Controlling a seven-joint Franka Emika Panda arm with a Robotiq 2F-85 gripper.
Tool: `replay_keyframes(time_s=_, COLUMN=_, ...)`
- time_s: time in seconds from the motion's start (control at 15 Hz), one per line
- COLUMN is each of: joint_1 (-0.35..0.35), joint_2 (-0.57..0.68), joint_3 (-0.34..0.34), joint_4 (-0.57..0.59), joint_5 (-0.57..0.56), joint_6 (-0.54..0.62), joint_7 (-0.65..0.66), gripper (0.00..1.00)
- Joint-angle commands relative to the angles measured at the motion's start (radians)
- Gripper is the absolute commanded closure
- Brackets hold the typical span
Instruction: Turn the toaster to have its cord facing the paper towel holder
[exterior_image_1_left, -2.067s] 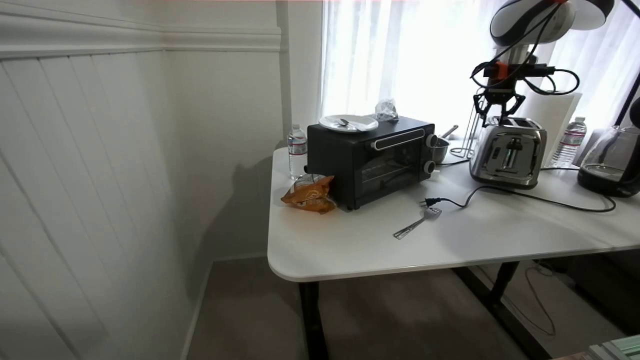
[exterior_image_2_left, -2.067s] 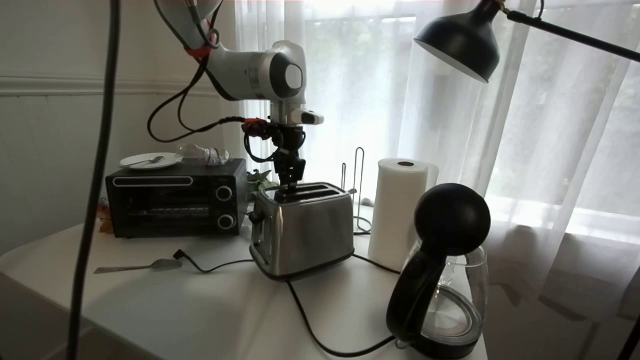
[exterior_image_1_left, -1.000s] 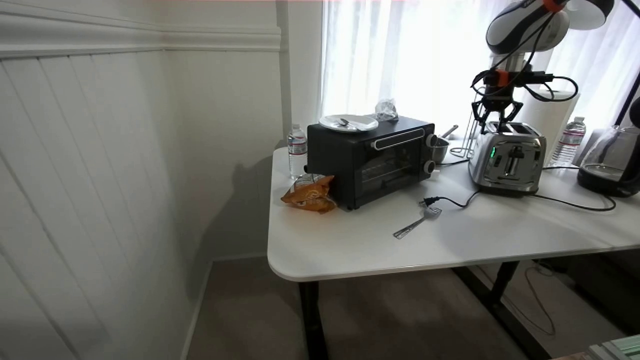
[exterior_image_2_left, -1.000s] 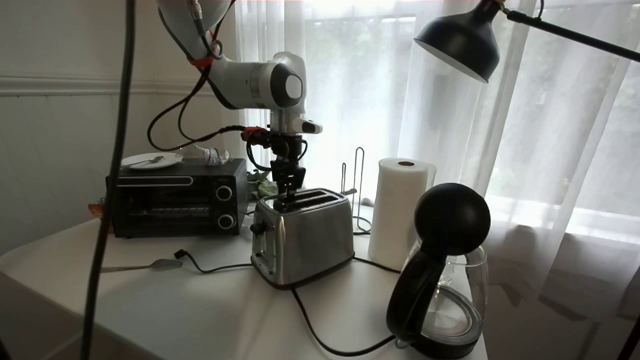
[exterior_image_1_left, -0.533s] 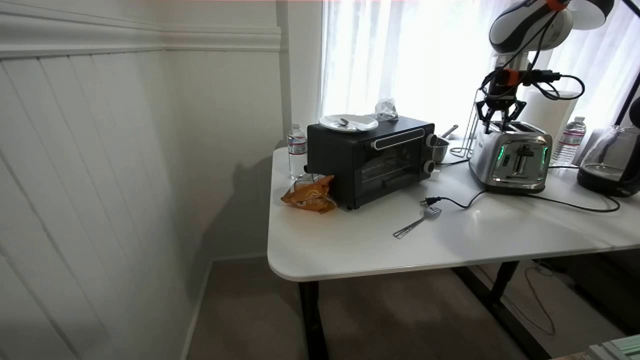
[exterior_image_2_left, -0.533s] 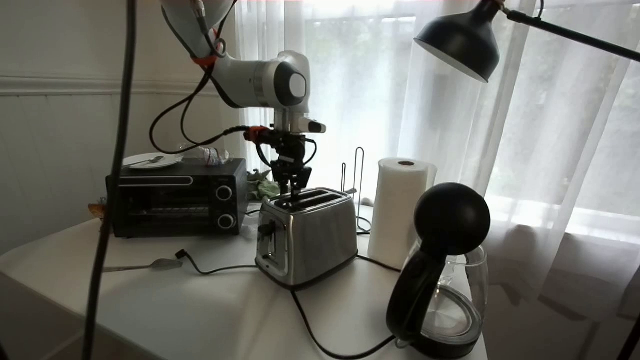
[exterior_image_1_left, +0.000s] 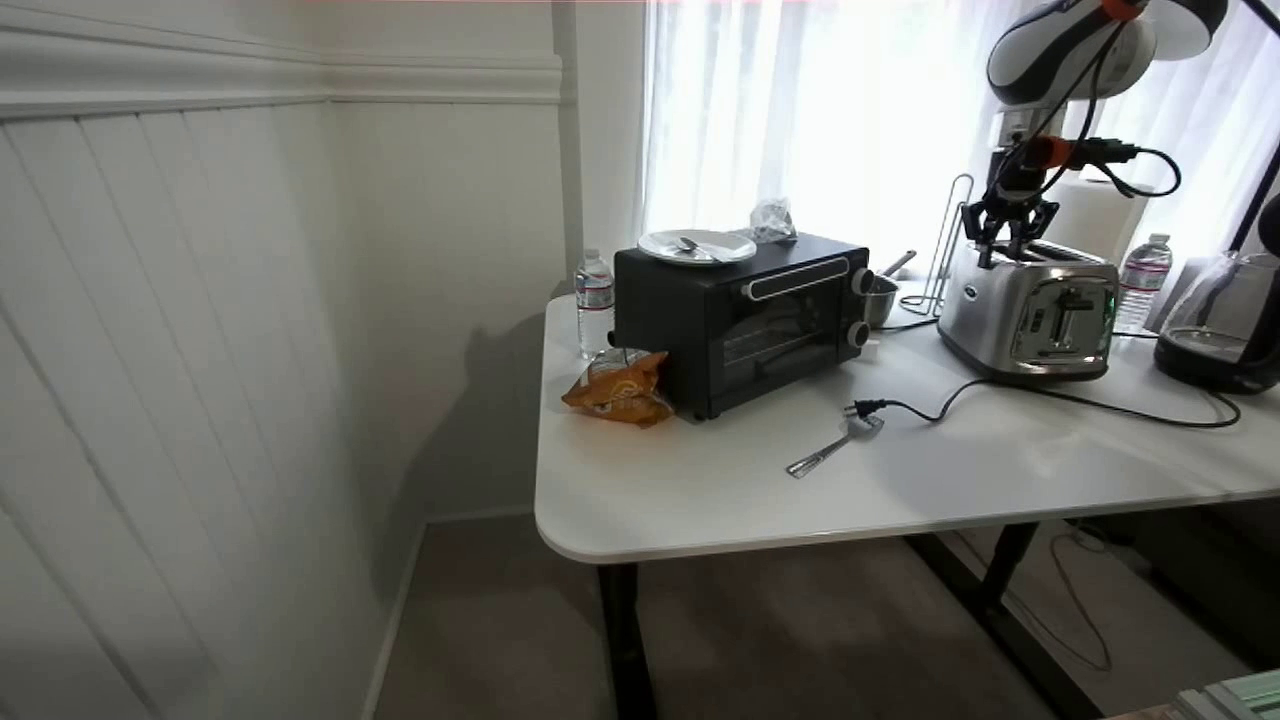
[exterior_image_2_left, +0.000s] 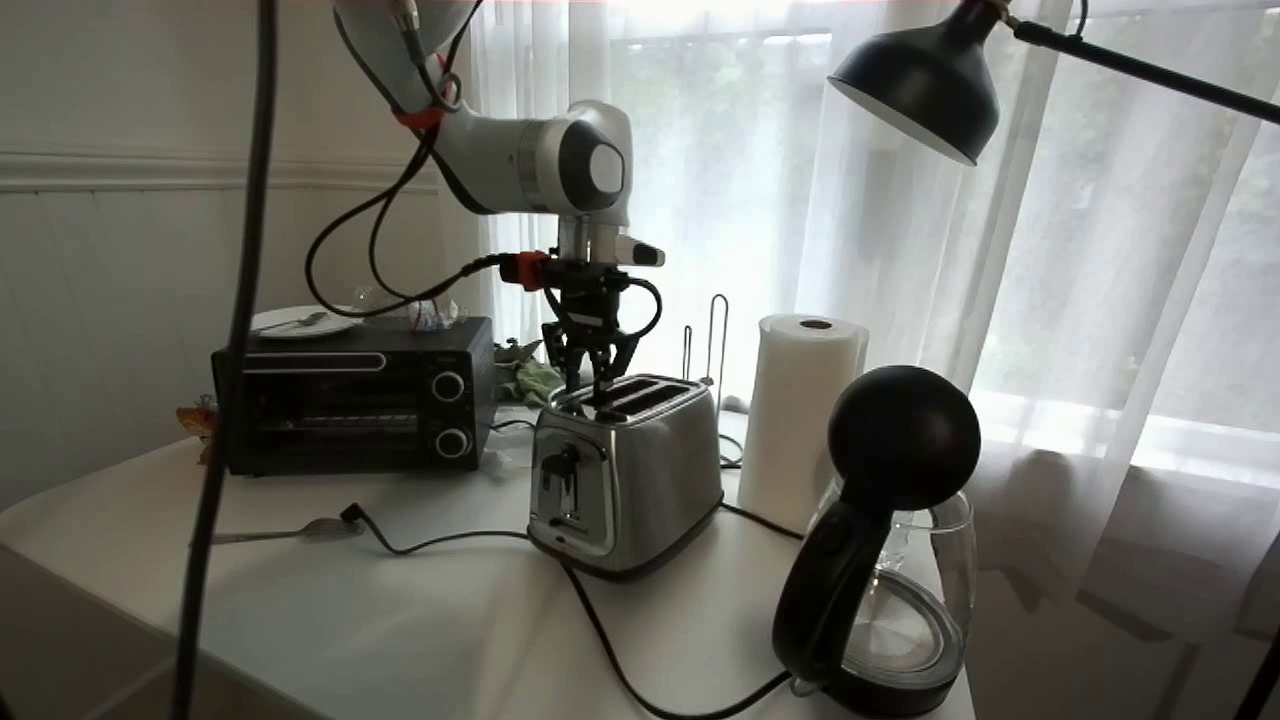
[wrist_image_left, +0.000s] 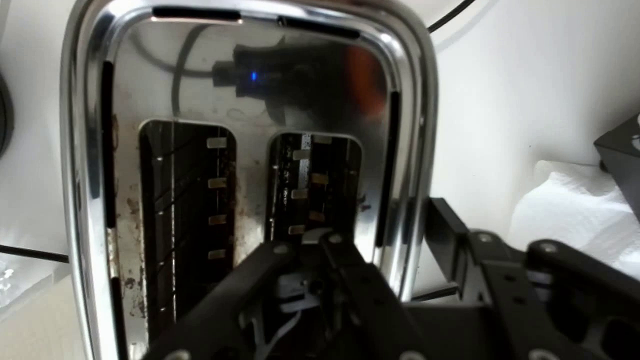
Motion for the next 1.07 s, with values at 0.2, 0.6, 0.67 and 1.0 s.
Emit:
replay_keyframes(time_s=0.2, joint_1=-0.029, joint_2=-0.011, joint_3=0.044, joint_4=-0.001, joint_5=0.017, joint_6=0.033, joint_7=-0.175, gripper=0.83)
replay_keyframes(time_s=0.6, joint_1=-0.024, joint_2=0.011, joint_3=0.027, joint_4=0.007, joint_5=-0.046, joint_6=0.034, joint_7=-0.195, gripper=0.83)
replay_keyframes(time_s=0.67, joint_1=-0.022, joint_2=0.011, joint_3=0.024, joint_4=0.008, joint_5=-0.060, joint_6=0.026, joint_7=-0.198, gripper=0.83)
replay_keyframes(time_s=1.0, joint_1=-0.010, joint_2=0.015, joint_3=0.014, joint_4=0.006, joint_5=-0.144, joint_6=0.012, joint_7=-0.208, gripper=0.83)
